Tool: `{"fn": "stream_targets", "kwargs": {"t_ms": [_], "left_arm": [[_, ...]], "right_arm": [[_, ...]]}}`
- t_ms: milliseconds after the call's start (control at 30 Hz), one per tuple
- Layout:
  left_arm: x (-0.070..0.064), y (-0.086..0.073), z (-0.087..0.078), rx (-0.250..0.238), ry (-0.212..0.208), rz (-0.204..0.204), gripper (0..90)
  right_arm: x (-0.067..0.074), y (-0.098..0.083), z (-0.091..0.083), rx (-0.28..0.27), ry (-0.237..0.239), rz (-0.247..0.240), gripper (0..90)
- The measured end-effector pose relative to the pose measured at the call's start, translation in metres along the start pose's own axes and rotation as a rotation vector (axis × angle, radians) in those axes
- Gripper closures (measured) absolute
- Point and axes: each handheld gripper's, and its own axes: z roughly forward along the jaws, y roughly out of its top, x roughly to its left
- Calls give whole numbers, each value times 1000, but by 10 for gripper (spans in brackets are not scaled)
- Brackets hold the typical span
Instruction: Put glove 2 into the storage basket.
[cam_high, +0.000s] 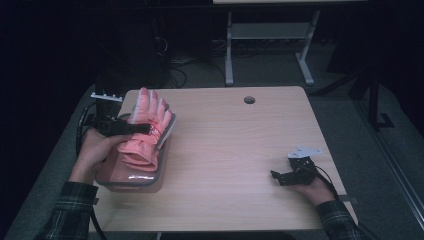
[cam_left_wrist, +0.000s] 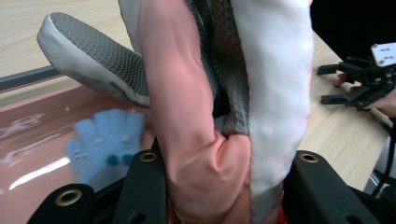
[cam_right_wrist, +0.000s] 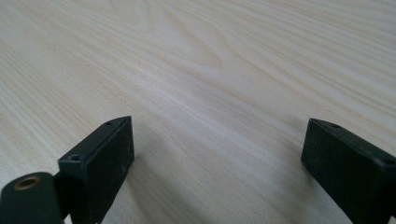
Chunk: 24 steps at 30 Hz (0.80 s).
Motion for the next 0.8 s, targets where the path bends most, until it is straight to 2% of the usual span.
{"fn": "stream_targets", "kwargs": {"t_ms": [200,500,667,800], "left_arm": [[16,-8,-1,14,51,-35,621],[32,-19,19,77,110,-55,621],[41,-27,34,119,124,-70,618],[47,-35,46,140,108,-95,617]], "right_arm": [[0,0,0,1,-1,2,89],[0,0,0,1,-1,2,89],[0,0,0,1,0,3,89],[0,0,0,1,-1,2,89]]}}
